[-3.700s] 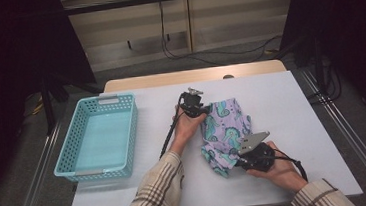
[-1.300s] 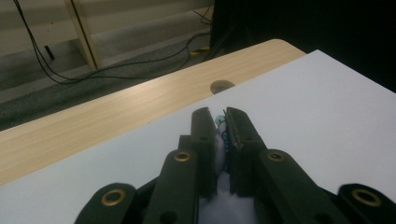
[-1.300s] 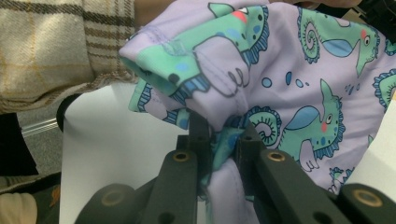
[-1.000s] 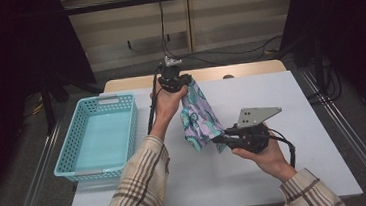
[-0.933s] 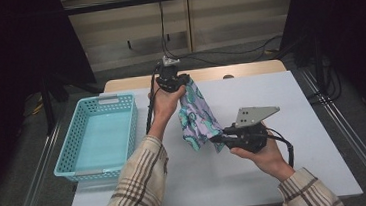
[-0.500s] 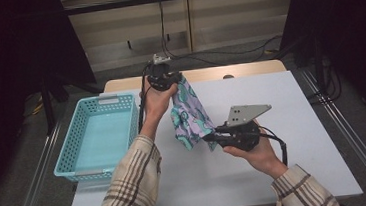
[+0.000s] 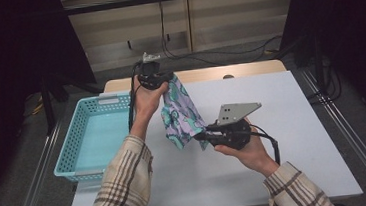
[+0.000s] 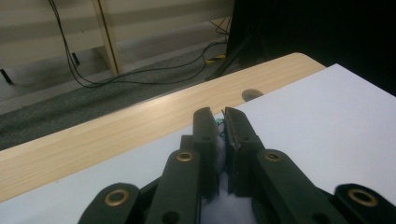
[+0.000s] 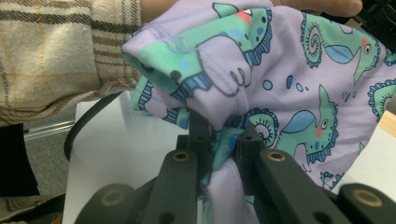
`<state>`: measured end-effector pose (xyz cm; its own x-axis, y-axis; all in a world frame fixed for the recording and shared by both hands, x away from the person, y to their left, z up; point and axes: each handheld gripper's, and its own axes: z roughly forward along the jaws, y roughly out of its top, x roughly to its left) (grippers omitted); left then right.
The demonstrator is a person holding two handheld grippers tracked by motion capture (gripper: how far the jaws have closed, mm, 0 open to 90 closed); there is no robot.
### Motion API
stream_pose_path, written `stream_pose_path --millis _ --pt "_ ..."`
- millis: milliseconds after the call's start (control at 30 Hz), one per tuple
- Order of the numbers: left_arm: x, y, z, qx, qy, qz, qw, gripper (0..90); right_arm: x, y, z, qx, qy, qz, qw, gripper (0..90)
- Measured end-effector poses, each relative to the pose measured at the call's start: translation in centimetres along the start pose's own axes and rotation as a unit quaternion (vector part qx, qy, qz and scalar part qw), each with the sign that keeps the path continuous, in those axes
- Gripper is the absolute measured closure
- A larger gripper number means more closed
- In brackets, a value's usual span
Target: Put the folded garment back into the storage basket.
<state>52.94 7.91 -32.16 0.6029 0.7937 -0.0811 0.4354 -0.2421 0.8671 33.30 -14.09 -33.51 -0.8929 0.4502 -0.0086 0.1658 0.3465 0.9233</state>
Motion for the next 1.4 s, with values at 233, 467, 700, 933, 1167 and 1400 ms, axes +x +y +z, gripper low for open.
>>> stream_pose_path --millis 233,467,700,933,1167,1400 --pt "1.0 0.2 -1.0 -0.003 0.006 -0.001 1.0 84.1 0.1 0.6 0.8 -0.005 0.007 -0.004 1.0 82.1" --pt "1.9 0.3 -1.8 -0.006 0.011 -0.007 0.9999 84.1 0.2 1.2 1.6 -0.012 0.012 -0.004 0.9999 82.1" --pt "3.2 0.5 -2.9 -0.006 0.021 -0.009 0.9997 84.1 0.4 2.2 2.7 -0.015 0.021 -0.015 0.9996 82.1" --pt "4.4 0.5 -3.9 -0.006 0.026 -0.012 0.9996 84.6 0.7 3.2 3.7 -0.014 0.028 -0.015 0.9994 82.1" --pt "5.1 0.5 -4.4 -0.003 0.028 -0.019 0.9994 84.8 0.8 3.8 4.4 -0.012 0.032 -0.02 0.9992 82.1" --pt "5.8 0.8 -4.9 -0.006 0.035 -0.021 0.9992 84.8 0.9 4.9 5.0 -0.013 0.035 -0.025 0.999 82.1"
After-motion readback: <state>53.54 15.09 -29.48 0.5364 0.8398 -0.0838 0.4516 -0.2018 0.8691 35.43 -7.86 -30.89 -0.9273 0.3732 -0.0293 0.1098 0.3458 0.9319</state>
